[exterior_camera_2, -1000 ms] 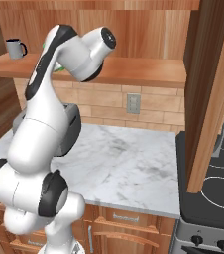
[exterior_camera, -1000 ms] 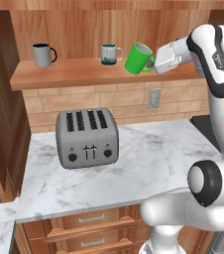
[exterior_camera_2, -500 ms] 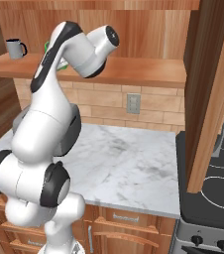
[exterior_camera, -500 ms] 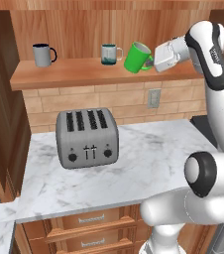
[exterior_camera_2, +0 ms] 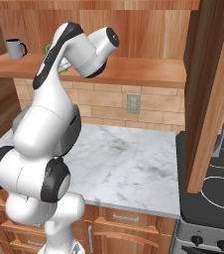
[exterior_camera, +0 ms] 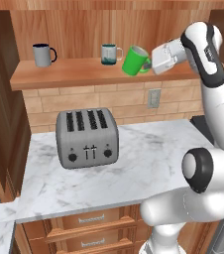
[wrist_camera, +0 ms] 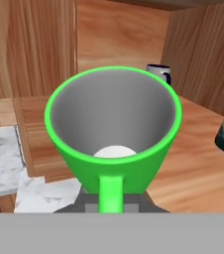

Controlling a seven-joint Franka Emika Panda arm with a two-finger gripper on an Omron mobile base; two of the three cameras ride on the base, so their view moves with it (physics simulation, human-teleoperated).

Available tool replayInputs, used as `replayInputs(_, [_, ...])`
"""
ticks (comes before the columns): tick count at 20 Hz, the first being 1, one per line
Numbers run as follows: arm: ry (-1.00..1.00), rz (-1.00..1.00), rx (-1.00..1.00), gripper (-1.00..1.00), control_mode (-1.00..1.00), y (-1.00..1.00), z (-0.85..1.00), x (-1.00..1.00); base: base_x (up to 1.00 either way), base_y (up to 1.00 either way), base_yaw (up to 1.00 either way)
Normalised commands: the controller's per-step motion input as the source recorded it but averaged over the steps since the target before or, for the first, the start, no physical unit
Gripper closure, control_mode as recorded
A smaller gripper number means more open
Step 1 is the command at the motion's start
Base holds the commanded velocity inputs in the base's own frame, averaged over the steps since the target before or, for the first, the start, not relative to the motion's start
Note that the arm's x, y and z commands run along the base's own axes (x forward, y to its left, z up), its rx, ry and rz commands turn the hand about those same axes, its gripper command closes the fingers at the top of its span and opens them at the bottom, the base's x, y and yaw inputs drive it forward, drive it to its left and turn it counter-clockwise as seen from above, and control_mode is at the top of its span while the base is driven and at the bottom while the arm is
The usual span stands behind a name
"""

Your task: Pick the mug on the counter and place it in the cabinet with the handle facing the right, like the mugs already inside.

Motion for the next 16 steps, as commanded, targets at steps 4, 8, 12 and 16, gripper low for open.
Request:
replayInputs(4, [0.00,0.01,-0.08,1.00,-1.00,0.04,-0.05,0.00,0.00,0.00,0.00])
replayInputs(8, [0.00,0.01,-0.06,1.00,-1.00,0.00,-0.02,0.03,0.00,0.00,0.00])
replayInputs(12, [0.00,0.01,-0.08,1.00,-1.00,0.00,-0.06,0.00,0.00,0.00,0.00])
replayInputs(16, [0.00,0.01,-0.05,1.00,-1.00,0.00,-0.06,0.04,0.00,0.00,0.00])
